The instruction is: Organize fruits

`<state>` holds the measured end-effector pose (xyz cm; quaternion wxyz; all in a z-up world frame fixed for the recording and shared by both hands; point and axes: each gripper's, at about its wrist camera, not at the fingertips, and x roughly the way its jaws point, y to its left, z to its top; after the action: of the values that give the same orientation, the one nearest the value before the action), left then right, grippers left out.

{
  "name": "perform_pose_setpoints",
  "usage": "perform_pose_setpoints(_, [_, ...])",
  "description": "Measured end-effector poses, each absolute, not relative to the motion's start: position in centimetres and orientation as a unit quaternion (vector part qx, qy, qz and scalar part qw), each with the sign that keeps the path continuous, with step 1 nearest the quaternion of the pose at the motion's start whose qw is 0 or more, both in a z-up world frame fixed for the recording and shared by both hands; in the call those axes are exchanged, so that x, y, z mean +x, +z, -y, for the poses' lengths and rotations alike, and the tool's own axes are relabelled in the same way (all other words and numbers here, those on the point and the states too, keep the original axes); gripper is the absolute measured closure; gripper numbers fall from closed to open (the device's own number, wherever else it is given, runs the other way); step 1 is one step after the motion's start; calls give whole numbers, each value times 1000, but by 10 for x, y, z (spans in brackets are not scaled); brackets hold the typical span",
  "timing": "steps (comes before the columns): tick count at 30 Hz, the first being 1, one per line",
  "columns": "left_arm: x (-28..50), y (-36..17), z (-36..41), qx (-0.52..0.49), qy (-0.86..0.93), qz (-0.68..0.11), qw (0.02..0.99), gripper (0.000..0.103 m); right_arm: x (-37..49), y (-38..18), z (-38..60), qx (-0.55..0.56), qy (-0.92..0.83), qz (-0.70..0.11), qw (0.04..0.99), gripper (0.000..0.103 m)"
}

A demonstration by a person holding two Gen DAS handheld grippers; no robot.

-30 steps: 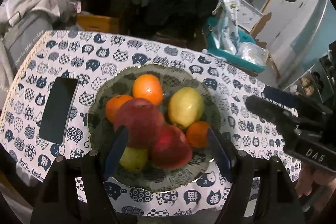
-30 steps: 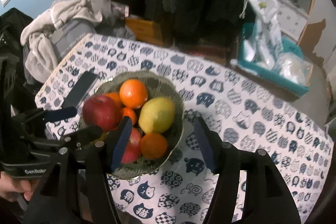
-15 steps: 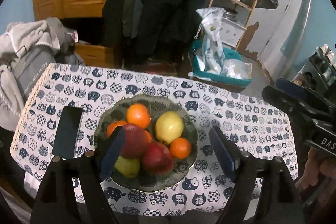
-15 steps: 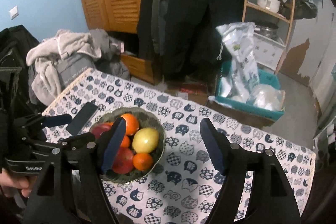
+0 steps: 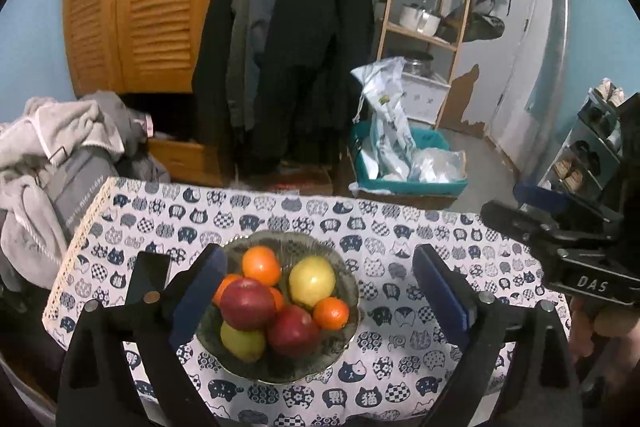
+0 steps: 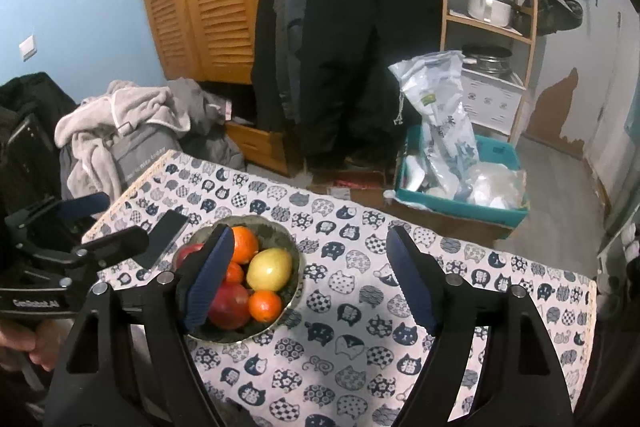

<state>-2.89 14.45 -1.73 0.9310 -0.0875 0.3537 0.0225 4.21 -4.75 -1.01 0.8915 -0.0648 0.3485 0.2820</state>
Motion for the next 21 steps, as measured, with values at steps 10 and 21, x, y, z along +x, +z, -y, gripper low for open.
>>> perform_pose_setpoints(10, [-36,-1,-124,-72,0,-332,941,4,39,-5,65,-50,277,-343,896,23])
perform_pose_setpoints(21, [-37,2,-113,-54,4,-325,944,4,41,-7,72,-47,274,-347,896,23])
